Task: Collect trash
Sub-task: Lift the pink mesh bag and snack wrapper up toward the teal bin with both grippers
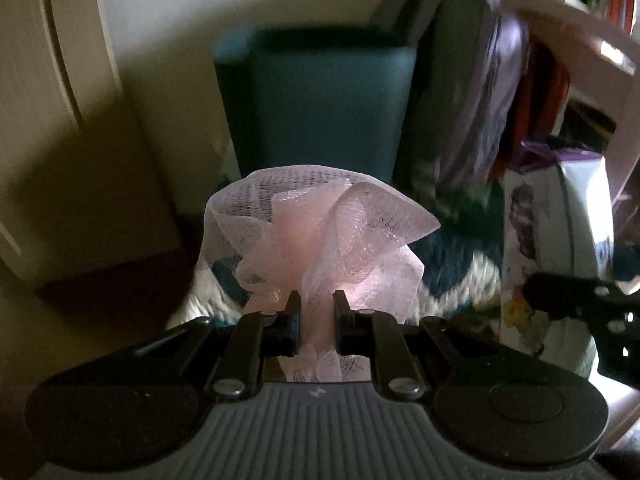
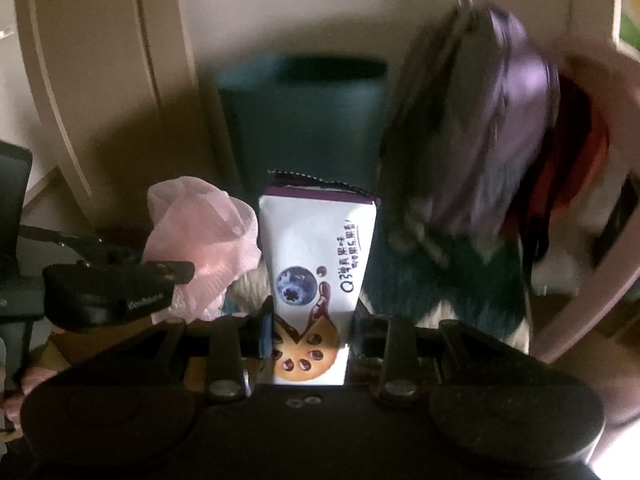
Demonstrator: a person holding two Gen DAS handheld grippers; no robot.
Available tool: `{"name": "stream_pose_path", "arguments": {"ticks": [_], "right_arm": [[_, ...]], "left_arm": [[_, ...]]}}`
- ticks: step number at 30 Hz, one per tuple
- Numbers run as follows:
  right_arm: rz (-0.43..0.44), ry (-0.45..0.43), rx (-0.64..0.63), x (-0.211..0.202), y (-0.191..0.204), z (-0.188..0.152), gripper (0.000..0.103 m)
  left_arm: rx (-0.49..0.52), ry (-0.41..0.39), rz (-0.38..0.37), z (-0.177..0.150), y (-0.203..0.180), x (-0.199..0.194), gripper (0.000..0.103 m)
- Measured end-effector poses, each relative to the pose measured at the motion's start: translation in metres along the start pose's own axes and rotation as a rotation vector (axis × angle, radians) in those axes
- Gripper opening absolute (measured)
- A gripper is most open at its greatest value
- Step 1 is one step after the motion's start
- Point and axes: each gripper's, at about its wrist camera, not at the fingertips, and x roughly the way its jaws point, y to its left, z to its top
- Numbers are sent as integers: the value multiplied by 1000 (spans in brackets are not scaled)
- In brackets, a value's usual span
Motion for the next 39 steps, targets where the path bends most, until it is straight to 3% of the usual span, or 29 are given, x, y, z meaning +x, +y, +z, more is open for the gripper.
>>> {"name": "stream_pose_path", "arguments": {"ticks": [9,18,30,39], "right_arm": [[-1,-150,-42,-20,8,84,34],[-11,-245,-24,-2,3,165,34],[-88,-313,11,60,-15,247,34],[-91,-216,51,140,-34,240,34]], "left_arm": [[-2,-146,49,80,19,-32,15],[14,-214,120,161,26,-16,15],[-29,-190,64,238,35,34,15],[-19,-55,56,242,28,112,15]]}}
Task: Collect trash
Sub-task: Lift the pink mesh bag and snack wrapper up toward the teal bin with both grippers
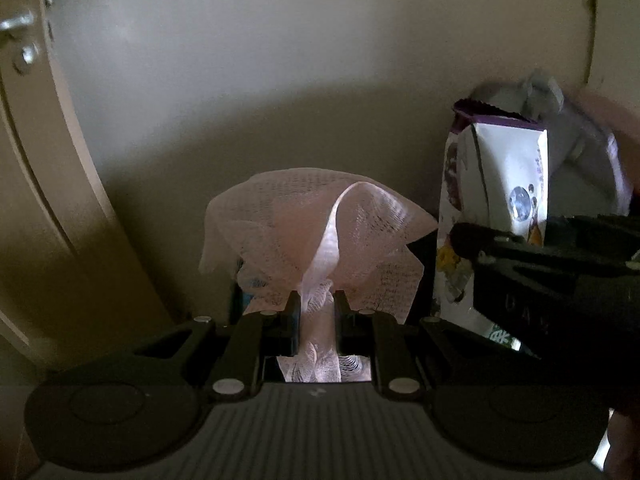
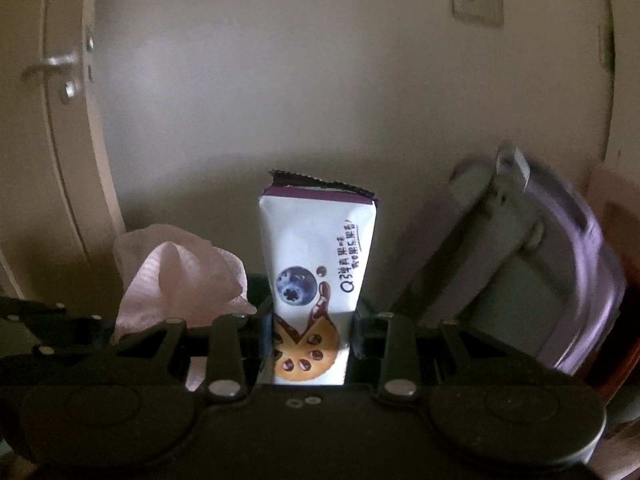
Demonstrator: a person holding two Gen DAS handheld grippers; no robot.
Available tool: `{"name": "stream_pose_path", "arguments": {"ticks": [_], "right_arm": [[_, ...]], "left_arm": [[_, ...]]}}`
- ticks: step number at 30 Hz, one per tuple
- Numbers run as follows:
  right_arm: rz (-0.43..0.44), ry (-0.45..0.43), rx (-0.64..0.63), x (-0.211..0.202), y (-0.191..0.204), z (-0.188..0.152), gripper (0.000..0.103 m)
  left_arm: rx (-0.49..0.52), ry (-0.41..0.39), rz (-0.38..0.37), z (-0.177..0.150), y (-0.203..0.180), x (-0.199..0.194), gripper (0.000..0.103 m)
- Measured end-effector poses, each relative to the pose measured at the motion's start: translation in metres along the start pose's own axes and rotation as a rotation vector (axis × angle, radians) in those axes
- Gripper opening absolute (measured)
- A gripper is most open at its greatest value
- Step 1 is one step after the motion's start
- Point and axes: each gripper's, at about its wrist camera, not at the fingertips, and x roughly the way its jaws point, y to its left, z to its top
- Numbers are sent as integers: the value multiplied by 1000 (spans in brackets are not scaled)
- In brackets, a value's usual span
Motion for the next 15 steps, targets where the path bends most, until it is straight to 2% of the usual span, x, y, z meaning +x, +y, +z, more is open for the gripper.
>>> {"name": "stream_pose_path", "arguments": {"ticks": [7,15], "right_arm": [[2,86,-8,31,-1,-32,36],[6,130,-22,33,3,-45,41]], "left_arm": [[21,85,16,-14,-1,44,15],[35,166,36,-23,2,70,16]]}}
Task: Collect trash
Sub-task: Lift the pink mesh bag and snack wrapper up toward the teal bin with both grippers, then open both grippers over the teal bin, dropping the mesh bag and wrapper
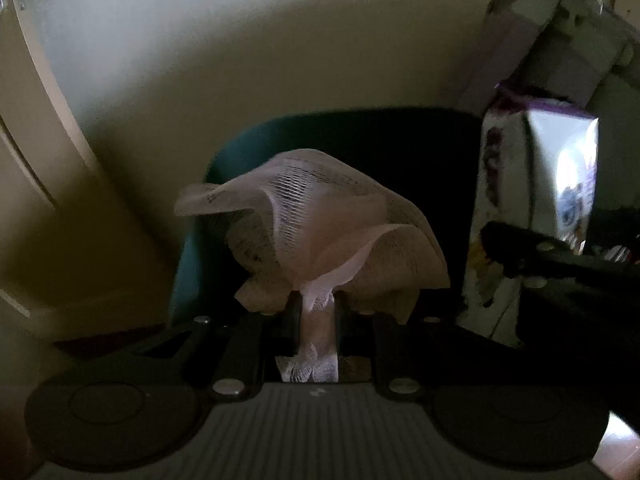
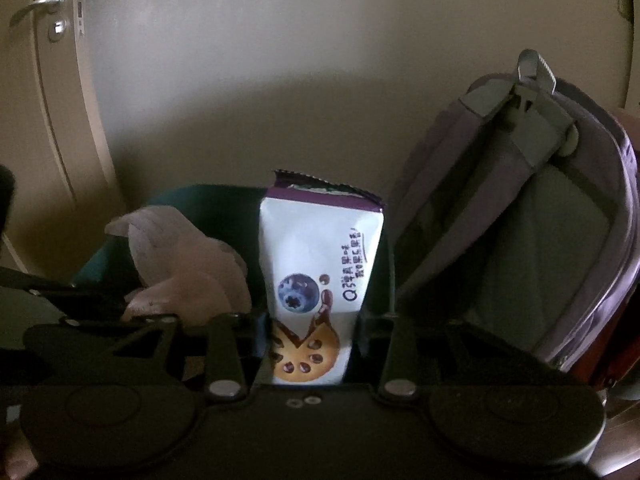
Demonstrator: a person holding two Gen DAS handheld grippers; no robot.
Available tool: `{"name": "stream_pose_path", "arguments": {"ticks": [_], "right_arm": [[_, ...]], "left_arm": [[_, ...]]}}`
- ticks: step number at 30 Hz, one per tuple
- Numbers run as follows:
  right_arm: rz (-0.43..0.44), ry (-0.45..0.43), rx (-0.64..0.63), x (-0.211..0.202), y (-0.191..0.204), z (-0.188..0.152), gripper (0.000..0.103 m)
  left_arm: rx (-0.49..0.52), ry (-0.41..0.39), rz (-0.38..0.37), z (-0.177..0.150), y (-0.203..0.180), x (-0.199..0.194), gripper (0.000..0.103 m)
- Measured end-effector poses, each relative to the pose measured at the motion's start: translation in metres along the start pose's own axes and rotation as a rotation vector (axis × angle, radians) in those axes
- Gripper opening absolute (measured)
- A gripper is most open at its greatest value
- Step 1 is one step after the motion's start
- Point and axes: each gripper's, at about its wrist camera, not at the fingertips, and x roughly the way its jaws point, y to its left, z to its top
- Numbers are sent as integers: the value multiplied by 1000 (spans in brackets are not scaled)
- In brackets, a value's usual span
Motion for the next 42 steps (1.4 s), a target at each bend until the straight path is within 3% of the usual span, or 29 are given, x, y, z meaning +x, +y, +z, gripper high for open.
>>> {"name": "stream_pose_path", "arguments": {"ticks": [6,14,21,23,24,25,42], "right_arm": [[0,19,-11,5,-4,-1,55],[-2,6,-27,-6,-6,1,55],[-9,-37,-23,-32,-11,5,67],[-18,-45,-24,-44,-14,3,68],[-23,-49,-23,-49,-14,3,68],[-25,-52,-21,-53,-16,1,70],[17,-91,-51,-160,-12,-45,82]], "left_arm": [[-8,22,-6,-5,-1,5,17],[-6,-4,-9,-3,3,0,24],[-26,-39,-16,-12,15,-25,30],[-27,-41,-19,-14,14,-29,49],[-30,-43,-17,-19,11,-26,72],[-33,-57,-8,-20,9,-29,80],[-32,-140,-13,-78,6,-143,80]]}}
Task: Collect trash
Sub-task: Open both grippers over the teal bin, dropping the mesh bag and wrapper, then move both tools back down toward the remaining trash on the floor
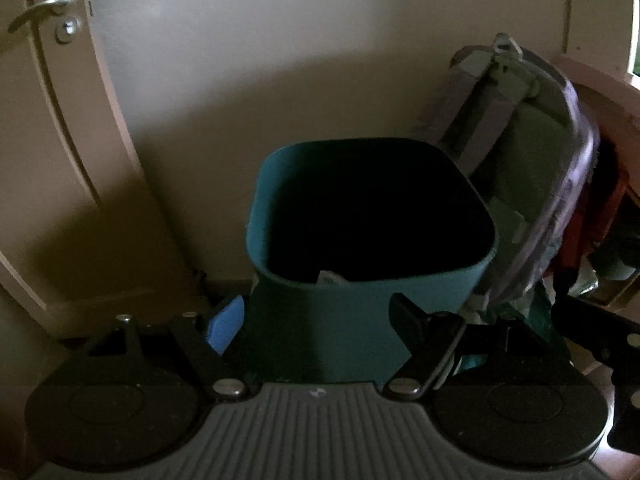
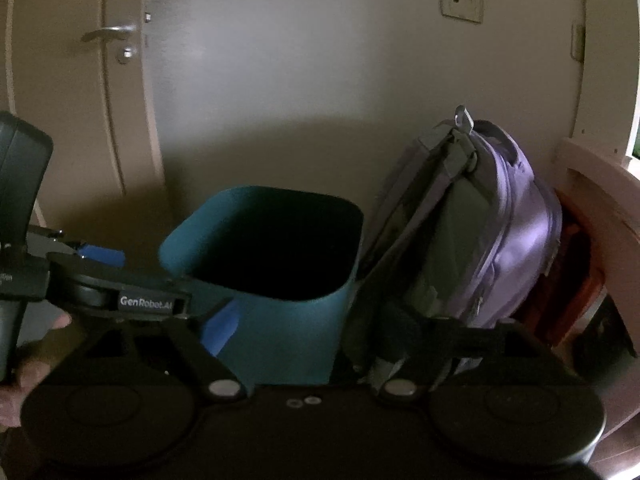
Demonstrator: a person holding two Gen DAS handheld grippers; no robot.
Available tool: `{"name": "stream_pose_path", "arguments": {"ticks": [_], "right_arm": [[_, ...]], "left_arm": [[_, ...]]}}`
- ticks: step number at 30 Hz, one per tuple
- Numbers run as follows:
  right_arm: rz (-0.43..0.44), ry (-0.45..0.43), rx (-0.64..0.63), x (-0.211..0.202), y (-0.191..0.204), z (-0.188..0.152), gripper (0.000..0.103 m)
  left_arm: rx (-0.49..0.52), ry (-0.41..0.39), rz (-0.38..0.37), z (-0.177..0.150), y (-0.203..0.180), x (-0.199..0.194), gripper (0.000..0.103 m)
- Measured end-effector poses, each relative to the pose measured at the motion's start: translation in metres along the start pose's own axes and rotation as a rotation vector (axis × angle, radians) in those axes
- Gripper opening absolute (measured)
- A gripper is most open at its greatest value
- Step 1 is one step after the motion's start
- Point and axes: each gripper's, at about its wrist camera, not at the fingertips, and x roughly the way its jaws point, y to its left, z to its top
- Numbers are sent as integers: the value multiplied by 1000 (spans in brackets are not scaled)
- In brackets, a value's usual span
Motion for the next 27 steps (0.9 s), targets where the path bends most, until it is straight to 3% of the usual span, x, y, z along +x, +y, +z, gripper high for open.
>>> {"name": "stream_pose_path", "arguments": {"ticks": [8,14,21,27], "right_arm": [[36,-20,-13,-54,13,-30,91],[67,-3,8,-70,17,-63,98],[110,56,47,-57,19,-118,102],[128,131,84,-26,16,-163,103]], "left_arm": [[3,-20,-25,-38,0,-56,80],[10,-15,-51,-75,-3,-79,82],[4,37,-68,-122,-7,-69,82],[-5,103,-43,-160,-10,-36,82]]}}
